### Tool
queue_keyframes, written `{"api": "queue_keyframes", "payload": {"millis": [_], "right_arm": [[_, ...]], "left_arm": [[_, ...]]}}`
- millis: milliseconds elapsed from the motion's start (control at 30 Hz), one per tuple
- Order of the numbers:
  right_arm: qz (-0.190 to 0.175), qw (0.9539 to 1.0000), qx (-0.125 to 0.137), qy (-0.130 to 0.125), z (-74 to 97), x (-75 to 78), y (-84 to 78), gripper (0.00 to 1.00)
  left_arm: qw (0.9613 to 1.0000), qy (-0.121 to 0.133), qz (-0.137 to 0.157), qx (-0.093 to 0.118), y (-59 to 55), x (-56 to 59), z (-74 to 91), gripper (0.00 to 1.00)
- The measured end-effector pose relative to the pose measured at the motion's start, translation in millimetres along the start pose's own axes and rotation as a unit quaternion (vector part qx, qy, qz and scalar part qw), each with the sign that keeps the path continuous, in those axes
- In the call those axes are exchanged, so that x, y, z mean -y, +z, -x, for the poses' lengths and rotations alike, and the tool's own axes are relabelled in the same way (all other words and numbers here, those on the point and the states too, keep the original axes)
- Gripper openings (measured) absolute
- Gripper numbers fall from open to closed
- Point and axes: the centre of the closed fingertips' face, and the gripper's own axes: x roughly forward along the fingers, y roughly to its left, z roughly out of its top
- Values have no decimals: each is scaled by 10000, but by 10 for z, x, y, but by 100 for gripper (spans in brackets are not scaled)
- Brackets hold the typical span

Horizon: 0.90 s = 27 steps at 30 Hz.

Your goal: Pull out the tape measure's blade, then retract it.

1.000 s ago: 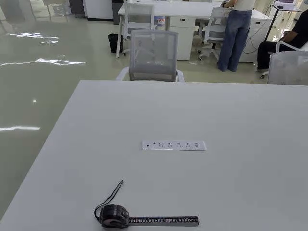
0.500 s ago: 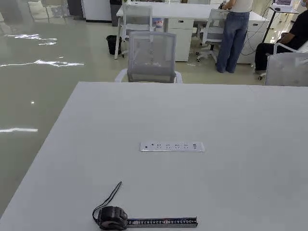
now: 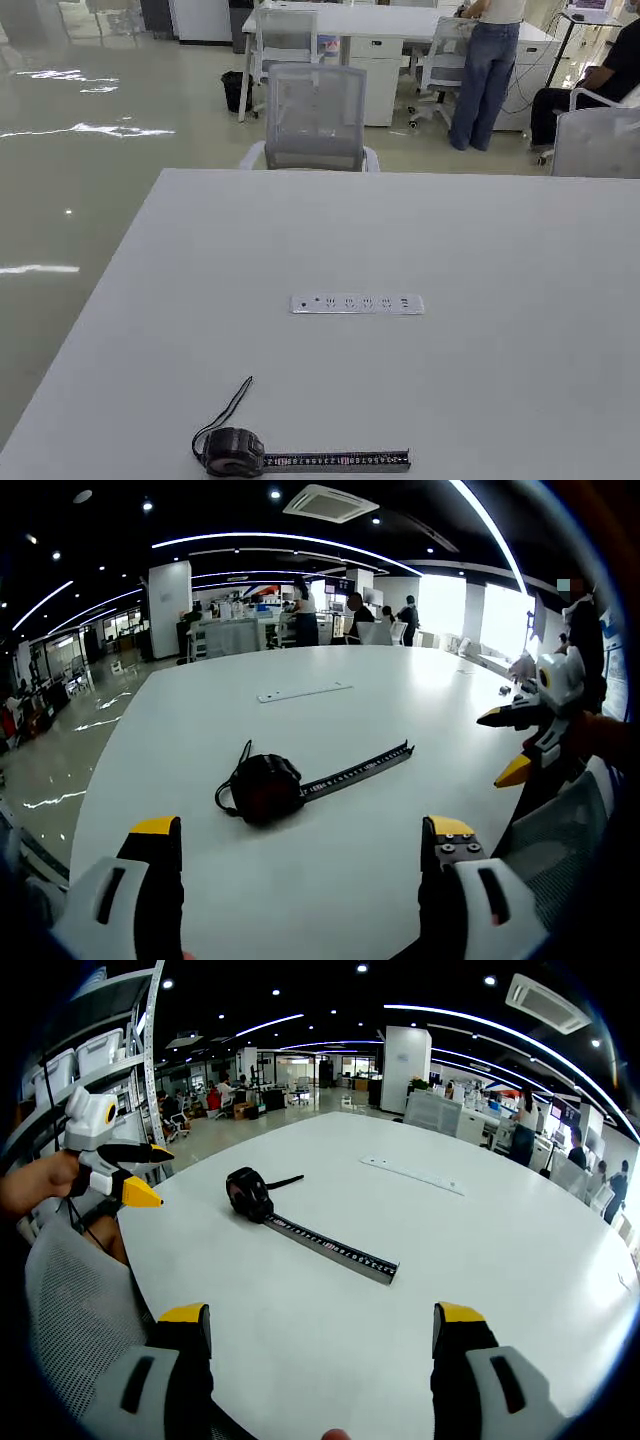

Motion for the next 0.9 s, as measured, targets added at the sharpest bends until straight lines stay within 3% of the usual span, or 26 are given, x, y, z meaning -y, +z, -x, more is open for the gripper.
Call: {"api": "queue_keyframes", "payload": {"millis": [300, 400, 600, 700, 900], "right_arm": [[62, 10000, -14, -9, -2, 5, -23, 92], [32, 10000, 25, -32, -3, 21, -16, 92], [35, 10000, 8, 71, -45, 53, -38, 89], [16, 10000, 16, 85, -66, 92, -32, 88], [78, 9997, -11, 213, -100, 92, -47, 85]], "left_arm": [[9996, 183, 192, -31, -26, -16, -37, 99], [9990, 184, 408, -96, -58, -10, -59, 99], [9973, 457, 569, -53, -27, -58, -122, 99], [9968, 639, 473, -29, -24, -87, -148, 99], [9960, 753, 469, -40, -44, -100, -192, 99]]}}
